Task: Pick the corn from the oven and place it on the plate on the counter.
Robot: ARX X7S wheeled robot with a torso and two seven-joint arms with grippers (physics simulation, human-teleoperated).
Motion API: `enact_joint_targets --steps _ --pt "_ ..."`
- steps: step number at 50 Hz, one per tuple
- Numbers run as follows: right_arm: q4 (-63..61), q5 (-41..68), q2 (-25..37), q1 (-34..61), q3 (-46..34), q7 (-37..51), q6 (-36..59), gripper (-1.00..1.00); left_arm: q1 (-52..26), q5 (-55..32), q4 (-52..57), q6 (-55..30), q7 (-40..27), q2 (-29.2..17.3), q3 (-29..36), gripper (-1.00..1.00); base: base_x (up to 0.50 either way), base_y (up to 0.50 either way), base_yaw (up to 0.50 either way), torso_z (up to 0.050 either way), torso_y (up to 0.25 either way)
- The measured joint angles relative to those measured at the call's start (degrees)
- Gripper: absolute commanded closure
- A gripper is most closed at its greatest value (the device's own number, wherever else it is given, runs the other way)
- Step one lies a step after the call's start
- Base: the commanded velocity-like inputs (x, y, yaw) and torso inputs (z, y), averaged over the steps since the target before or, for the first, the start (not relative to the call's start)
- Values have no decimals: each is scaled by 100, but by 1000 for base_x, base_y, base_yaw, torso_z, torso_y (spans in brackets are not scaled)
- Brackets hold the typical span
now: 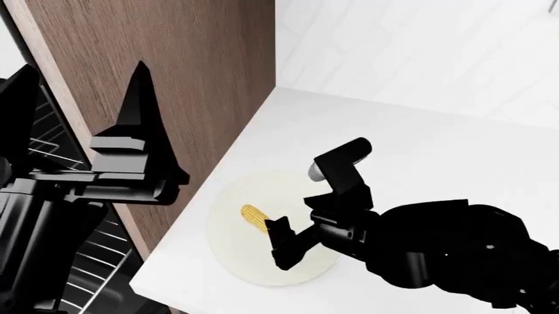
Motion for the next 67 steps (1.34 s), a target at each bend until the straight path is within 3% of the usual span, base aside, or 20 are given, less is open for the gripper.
enact_joint_targets --steps 30,53,67 --pt "-768 463 184 1328 787 723 103 -100 -143 -85 -38 138 -203 -140 220 -100 0 0 0 0 0" --pt "-2104 1117 385 3050 1448 2761 385 -100 -222 200 -62 56 131 -232 27 -100 0 0 0 0 0" --pt "-2893 1190 1111 3085 1662 3646 284 -100 -312 361 -103 134 253 -419 38 -100 0 0 0 0 0"
